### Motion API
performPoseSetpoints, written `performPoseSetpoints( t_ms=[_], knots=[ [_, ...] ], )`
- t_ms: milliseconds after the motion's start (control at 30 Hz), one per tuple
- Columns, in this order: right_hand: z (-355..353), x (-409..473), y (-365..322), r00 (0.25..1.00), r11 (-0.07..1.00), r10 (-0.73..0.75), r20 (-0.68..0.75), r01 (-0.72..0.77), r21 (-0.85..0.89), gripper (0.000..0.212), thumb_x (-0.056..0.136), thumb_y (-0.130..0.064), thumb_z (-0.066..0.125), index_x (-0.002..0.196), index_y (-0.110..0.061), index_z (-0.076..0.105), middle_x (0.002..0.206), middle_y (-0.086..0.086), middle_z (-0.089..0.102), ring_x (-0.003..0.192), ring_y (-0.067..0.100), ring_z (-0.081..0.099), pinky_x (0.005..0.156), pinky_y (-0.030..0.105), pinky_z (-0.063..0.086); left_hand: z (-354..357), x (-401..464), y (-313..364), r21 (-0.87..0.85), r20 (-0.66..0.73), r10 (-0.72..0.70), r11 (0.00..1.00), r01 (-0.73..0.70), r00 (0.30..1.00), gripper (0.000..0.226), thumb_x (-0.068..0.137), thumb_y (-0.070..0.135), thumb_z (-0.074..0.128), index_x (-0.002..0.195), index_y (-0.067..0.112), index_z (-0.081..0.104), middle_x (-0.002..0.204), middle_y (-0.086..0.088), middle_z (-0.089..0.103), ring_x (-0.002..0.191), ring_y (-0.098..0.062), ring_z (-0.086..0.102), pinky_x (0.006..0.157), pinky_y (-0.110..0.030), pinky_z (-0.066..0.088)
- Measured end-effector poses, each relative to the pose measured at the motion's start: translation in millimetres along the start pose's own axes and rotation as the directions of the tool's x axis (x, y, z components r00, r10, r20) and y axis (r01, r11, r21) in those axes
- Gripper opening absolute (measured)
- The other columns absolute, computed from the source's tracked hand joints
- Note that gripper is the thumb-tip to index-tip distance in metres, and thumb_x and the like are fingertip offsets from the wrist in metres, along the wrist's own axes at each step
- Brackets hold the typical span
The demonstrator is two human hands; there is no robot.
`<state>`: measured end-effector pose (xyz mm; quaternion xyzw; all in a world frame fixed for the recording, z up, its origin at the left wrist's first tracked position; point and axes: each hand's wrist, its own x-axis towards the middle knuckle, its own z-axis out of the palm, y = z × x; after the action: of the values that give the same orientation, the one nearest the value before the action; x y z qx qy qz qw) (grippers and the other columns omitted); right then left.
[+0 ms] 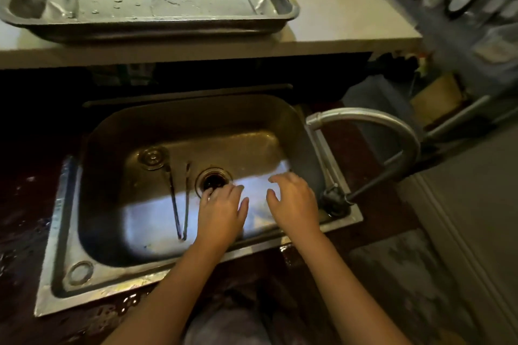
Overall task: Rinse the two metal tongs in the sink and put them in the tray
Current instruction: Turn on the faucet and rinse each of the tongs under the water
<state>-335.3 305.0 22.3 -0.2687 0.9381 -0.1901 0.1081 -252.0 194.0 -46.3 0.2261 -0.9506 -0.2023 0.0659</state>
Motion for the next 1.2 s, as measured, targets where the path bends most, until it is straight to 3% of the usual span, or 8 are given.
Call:
performPoseSetpoints(
  t_ms=[100,200,300,367,767,1067,1133,1200],
  knots=[
    [-1,-13,13,0.996,0.999,0.044,-0.075,-0.044,0.003,0.037,0.089,-0.021,0.049,0.125,-0.015,0.054,0.136,0.006,0.051,0.124,0.022,0.045,0.102,0.035,0.040,12,-11,5,-0.009,0.020,0.040,0.999,-0.040,0.999,0.032,0.089,0.026,0.051,0.117,0.012,0.059,0.119,-0.010,0.065,0.110,-0.028,0.059,0.102,-0.045,0.037],
    [1,-20,26,0.977,0.986,0.143,-0.156,-0.155,-0.068,0.051,0.089,-0.024,0.049,0.138,-0.017,0.038,0.152,0.011,0.027,0.140,0.026,0.024,0.111,0.040,0.027,24,-23,1,0.013,0.065,0.011,1.000,-0.011,0.998,0.034,0.088,0.026,0.054,0.119,0.012,0.058,0.126,-0.012,0.060,0.118,-0.029,0.054,0.105,-0.052,0.031],
    [5,-22,39,0.969,0.962,0.204,-0.140,-0.225,-0.155,0.067,0.090,-0.029,0.048,0.146,-0.011,0.015,0.158,0.017,0.001,0.145,0.029,0.000,0.117,0.041,0.013,30,-26,-2,0.027,0.110,-0.072,0.997,0.070,0.991,0.041,0.090,0.029,0.049,0.129,0.015,0.050,0.137,-0.009,0.051,0.131,-0.025,0.042,0.112,-0.054,0.016],
    [9,-22,45,0.974,0.955,0.190,-0.125,-0.213,-0.206,0.073,0.090,-0.030,0.047,0.146,-0.006,0.007,0.157,0.020,-0.005,0.145,0.030,-0.007,0.118,0.040,0.008,30,-26,-1,0.039,0.102,-0.068,0.997,0.065,0.992,0.043,0.089,0.028,0.051,0.130,0.015,0.049,0.138,-0.010,0.050,0.131,-0.026,0.041,0.112,-0.056,0.014],
    [15,-6,58,0.979,0.949,0.151,-0.140,-0.183,-0.256,0.076,0.086,-0.020,0.049,0.145,0.001,0.007,0.156,0.024,0.000,0.145,0.033,-0.004,0.117,0.042,0.010,31,-27,-3,0.084,0.111,-0.086,0.993,0.077,0.990,0.047,0.091,0.033,0.043,0.135,0.020,0.039,0.143,-0.006,0.044,0.136,-0.021,0.034,0.114,-0.054,0.008],
    [11,8,65,0.980,0.945,0.183,-0.077,-0.197,-0.262,0.078,0.090,-0.031,0.047,0.146,-0.002,0.000,0.156,0.022,-0.009,0.144,0.031,-0.010,0.118,0.041,0.006,32,-27,-5,0.089,0.132,-0.103,0.992,0.091,0.986,0.049,0.092,0.038,0.036,0.138,0.024,0.032,0.146,-0.001,0.040,0.137,-0.016,0.031,0.115,-0.052,0.002],
    [10,7,63,0.979,0.951,0.183,-0.085,-0.198,-0.235,0.075,0.090,-0.032,0.047,0.146,-0.006,0.006,0.156,0.021,-0.006,0.145,0.031,-0.008,0.117,0.043,0.006,33,-27,-5,0.071,0.131,-0.109,0.992,0.100,0.985,0.049,0.092,0.038,0.037,0.138,0.024,0.033,0.146,-0.001,0.040,0.137,-0.016,0.032,0.115,-0.052,0.003],
    [11,2,60,0.979,0.964,0.146,-0.140,-0.173,-0.203,0.064,0.089,-0.029,0.050,0.144,-0.010,0.023,0.156,0.020,0.009,0.145,0.030,0.003,0.116,0.046,0.012,34,-27,-7,0.058,0.156,-0.123,0.992,0.116,0.980,0.049,0.092,0.040,0.035,0.139,0.025,0.030,0.147,0.001,0.038,0.137,-0.015,0.030,0.115,-0.050,0.005]
  ],
)
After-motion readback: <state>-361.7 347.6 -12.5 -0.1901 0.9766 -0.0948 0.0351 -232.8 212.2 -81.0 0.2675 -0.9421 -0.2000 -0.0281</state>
